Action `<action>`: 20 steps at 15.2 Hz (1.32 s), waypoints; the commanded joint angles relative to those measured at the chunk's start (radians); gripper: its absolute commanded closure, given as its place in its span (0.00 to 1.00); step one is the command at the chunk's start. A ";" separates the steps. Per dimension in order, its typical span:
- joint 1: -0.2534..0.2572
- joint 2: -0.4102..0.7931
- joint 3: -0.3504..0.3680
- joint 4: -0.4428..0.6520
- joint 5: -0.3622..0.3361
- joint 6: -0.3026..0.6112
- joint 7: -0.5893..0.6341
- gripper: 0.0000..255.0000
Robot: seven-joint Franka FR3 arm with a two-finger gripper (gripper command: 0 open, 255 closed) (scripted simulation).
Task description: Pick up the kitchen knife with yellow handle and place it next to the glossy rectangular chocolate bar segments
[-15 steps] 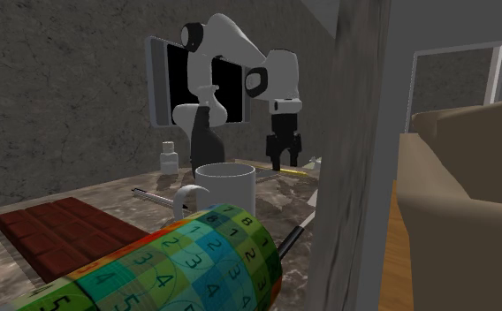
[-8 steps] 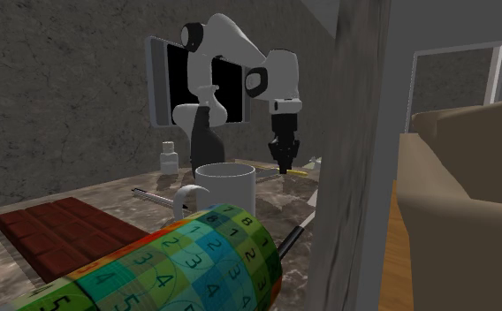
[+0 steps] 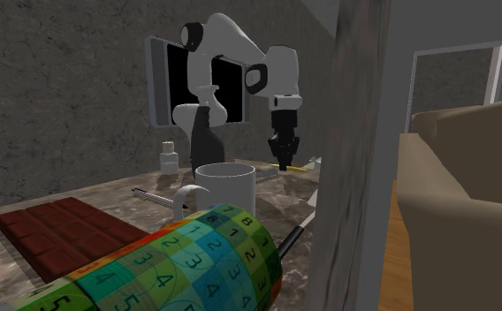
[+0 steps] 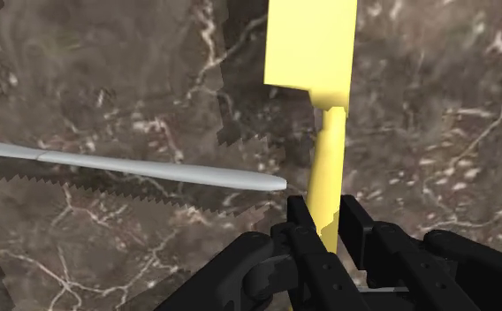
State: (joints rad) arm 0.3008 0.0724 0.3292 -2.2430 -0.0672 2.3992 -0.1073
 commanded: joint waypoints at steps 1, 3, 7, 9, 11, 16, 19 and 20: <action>-0.001 -0.014 0.001 0.013 0.008 -0.027 -0.006 1.00; -0.002 -0.030 0.002 0.024 0.017 -0.052 -0.013 1.00; -0.003 -0.061 0.002 0.048 0.033 -0.104 -0.025 1.00; -0.003 -0.075 0.002 0.061 0.039 -0.130 -0.030 1.00; -0.003 -0.087 0.001 0.075 0.045 -0.157 -0.035 1.00; -0.015 -0.096 -0.011 0.109 0.052 -0.198 -0.063 1.00; -0.048 -0.063 -0.045 0.148 0.047 -0.205 -0.128 1.00; -0.059 -0.050 -0.056 0.163 0.045 -0.208 -0.149 1.00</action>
State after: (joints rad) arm 0.2501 0.0150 0.2819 -2.0868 -0.0215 2.1914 -0.2382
